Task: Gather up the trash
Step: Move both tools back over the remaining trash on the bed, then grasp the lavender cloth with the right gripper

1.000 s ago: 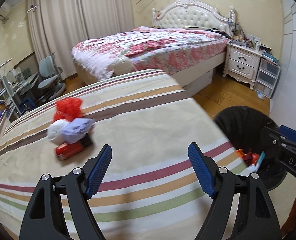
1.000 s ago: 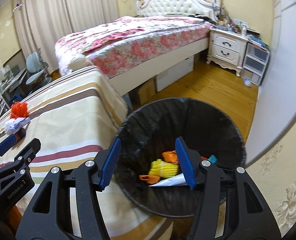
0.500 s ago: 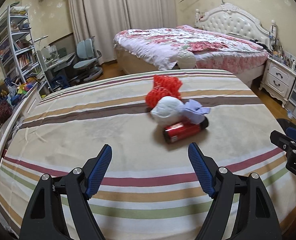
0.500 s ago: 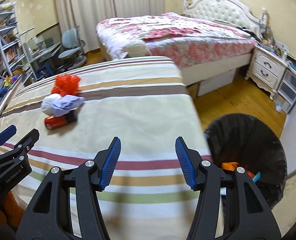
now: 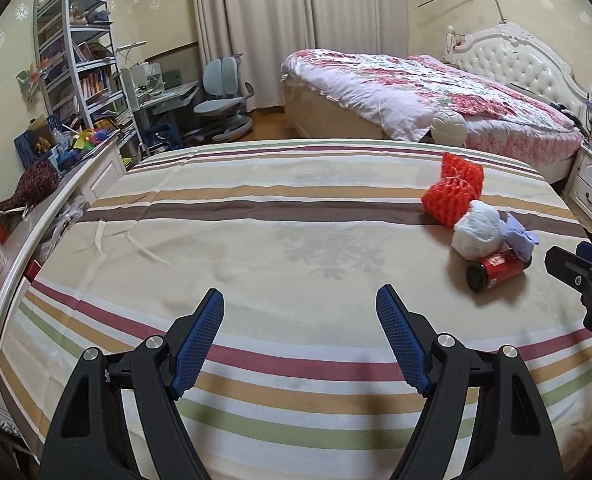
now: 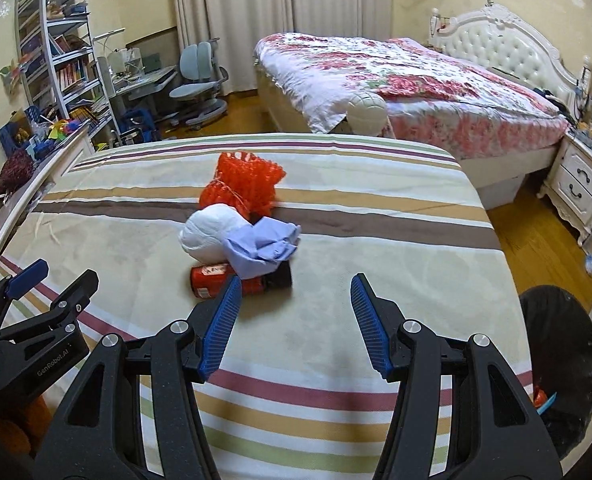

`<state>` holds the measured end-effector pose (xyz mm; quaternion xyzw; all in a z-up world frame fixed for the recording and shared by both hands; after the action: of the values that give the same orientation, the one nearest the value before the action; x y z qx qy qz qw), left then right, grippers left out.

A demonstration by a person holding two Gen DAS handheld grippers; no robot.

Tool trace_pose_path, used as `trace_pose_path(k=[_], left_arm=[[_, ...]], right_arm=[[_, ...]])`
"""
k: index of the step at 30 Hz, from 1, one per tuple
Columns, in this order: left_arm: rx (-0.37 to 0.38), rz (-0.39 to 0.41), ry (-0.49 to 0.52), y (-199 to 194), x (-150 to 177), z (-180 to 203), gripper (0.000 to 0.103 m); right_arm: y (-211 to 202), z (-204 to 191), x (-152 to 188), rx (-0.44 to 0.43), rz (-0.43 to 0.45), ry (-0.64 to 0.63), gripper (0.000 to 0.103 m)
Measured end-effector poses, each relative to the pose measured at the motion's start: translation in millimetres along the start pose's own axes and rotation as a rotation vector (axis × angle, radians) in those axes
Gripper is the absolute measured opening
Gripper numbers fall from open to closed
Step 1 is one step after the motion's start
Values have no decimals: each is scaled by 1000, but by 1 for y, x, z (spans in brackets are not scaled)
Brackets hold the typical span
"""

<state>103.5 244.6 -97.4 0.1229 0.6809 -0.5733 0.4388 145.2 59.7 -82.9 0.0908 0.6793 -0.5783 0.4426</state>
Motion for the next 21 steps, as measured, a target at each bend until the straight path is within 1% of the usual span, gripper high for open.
trace_pose_path(k=[3,10,12,14,17,21], left_arm=[[-7,-8,-20,3,0,-8,76],[5,-17,-26,6,2,-10,76],[11,-18,-22,6,2,-8,76],[21,-20,-18,6,2,-4,76],[37,-25,-5,8,2,3,76],[62,-28,20,7,3,18,76]], right_arm=[[8,-9,-4,-15,-5,-3,55],[28,-17,-8,-9,-35,-10,55],[30,-15,-7,-5,-43,-5,46],[30,-14,-7,-8,-41,1,45],[28,-12,-9,3,-33,-3,41],[23,-2,-6,22,-26,8,41]])
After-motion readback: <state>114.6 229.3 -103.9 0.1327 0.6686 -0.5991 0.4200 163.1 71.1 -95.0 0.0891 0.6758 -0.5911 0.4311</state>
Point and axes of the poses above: each gripper's, at about its wrist camera, not at the fingertips, and y roughly the way its jaws point, z to its right, x to its underside, the point moved 9 cm from there along y, roughly the way its jaws point, and after that the axes turned 10 degrees about -y, right-handed, at the moved point
